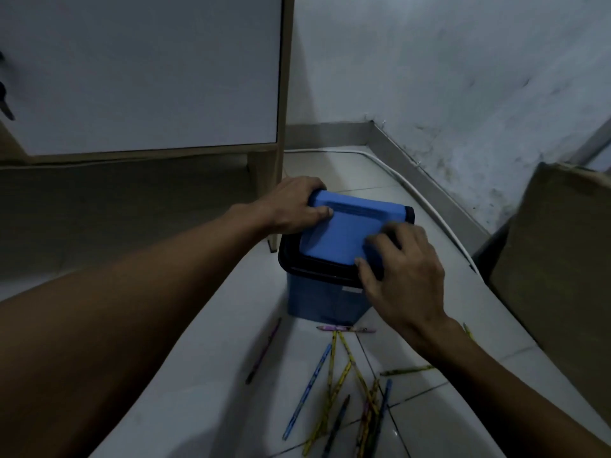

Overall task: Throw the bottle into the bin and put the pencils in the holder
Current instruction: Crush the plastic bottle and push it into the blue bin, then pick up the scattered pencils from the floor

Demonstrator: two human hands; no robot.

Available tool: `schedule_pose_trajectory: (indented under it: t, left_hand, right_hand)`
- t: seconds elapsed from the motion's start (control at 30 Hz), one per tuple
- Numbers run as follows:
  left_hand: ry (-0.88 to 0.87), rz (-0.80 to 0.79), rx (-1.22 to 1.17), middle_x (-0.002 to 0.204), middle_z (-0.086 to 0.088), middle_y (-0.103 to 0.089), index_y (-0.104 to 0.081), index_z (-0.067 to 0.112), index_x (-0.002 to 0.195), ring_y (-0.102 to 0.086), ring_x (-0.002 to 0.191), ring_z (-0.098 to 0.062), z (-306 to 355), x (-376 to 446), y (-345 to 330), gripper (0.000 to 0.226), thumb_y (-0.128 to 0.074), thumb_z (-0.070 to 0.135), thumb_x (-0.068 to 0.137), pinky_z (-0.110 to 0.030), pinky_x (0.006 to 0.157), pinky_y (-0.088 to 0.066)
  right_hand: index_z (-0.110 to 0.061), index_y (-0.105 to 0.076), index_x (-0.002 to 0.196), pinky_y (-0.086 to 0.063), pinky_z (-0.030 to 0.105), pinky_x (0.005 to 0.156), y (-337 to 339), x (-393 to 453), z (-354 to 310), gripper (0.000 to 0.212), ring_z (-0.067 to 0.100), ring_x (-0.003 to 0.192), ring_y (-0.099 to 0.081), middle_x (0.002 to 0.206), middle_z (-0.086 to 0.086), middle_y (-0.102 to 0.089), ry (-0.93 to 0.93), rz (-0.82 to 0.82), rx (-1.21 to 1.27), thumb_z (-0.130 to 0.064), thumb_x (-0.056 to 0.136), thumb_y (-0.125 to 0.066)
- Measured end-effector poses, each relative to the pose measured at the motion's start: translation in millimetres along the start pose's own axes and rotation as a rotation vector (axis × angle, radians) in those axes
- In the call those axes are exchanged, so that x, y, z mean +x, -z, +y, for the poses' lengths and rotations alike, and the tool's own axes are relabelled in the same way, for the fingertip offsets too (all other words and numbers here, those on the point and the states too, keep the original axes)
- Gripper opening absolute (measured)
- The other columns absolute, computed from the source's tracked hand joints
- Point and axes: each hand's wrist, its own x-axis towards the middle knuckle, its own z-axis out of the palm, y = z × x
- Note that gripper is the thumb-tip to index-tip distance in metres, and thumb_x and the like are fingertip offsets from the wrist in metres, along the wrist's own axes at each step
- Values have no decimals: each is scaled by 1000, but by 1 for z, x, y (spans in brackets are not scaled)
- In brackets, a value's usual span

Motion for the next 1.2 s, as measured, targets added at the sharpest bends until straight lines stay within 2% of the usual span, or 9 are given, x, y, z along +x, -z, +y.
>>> schedule_pose_trajectory:
  t: [0.27, 0.43, 0.53, 0.6, 0.67, 0.73, 0.97, 1.1, 1.2]
  left_hand:
    - [9, 14, -33, 145, -12, -42, -27, 14, 148, -47, 127, -27, 0, -8, -4, 73, -62, 37, 88, -37, 100, -43]
    - [110, 123, -167, 157, -13, -30, -15, 22, 152, -36, 139, -30, 0, -22, 7, 71, -37, 57, 94, -51, 112, -31]
    - [70, 246, -184, 146, -13, -45, -28, 16, 147, -48, 128, -25, -12, -42, 11, 56, -30, 47, 100, -44, 105, -38]
    - [50, 336, -222, 119, -8, -59, -45, 15, 131, -59, 103, -17, -25, -63, 2, 38, -31, 37, 102, -35, 89, -49]
    - [107, 385, -218, 94, -3, -60, -53, 14, 109, -58, 83, -14, -47, -88, -20, 24, -36, 29, 102, -26, 69, -46]
    - [212, 352, -163, 86, -7, -63, -58, 10, 99, -61, 79, -20, -73, -110, -53, 18, -44, 23, 99, -26, 64, -46]
    - [426, 71, -97, 88, -6, -72, -64, 18, 82, -66, 82, -24, -118, -134, -161, 11, -56, 21, 89, -35, 73, -55]
    - [479, 39, -10, 100, -13, -67, -62, 8, 96, -63, 92, -30, -111, -128, -197, 25, -56, 32, 90, -31, 67, -45]
    - [494, 1, 72, 110, -14, -60, -57, 6, 105, -60, 100, -33, -109, -127, -209, 31, -54, 34, 92, -38, 75, -48]
  right_hand:
    - [-7, -65, 107, -49, 43, 83, -1, -5, 3, 39, 34, 112, -52, 114, 16, -57, -26, -92, 5, -32, 78, -70]
    - [-6, -65, 108, -49, 41, 85, 1, -21, 3, 36, 32, 110, -52, 113, 16, -57, 16, -47, 83, -29, 80, -68]
    - [-4, -67, 101, -48, 37, 77, -3, -43, -1, 27, 29, 99, -54, 102, 14, -59, 27, 29, 156, -23, 80, -68]
    - [-5, -68, 92, -47, 36, 70, -12, -62, -2, 19, 27, 90, -55, 93, 12, -60, 10, 37, 201, -20, 80, -68]
    - [-7, -67, 86, -47, 35, 63, -28, -83, 1, 15, 25, 84, -55, 86, 8, -59, -12, -27, 241, -21, 81, -66]
    - [-11, -64, 83, -47, 32, 59, -45, -104, 6, 16, 24, 81, -56, 83, 5, -59, -61, -133, 267, -26, 81, -61]
    - [-12, -70, 94, -50, 32, 66, -88, -142, 34, 21, 26, 87, -63, 92, 7, -67, -262, -438, 209, -27, 82, -63]
    - [-13, -70, 106, -48, 31, 73, -106, -138, 36, 23, 29, 95, -64, 103, 9, -70, -325, -499, 156, -23, 87, -62]
    - [-20, -66, 115, -49, 34, 80, -117, -127, 29, 28, 28, 103, -62, 114, 6, -69, -336, -561, 131, -28, 90, -56]
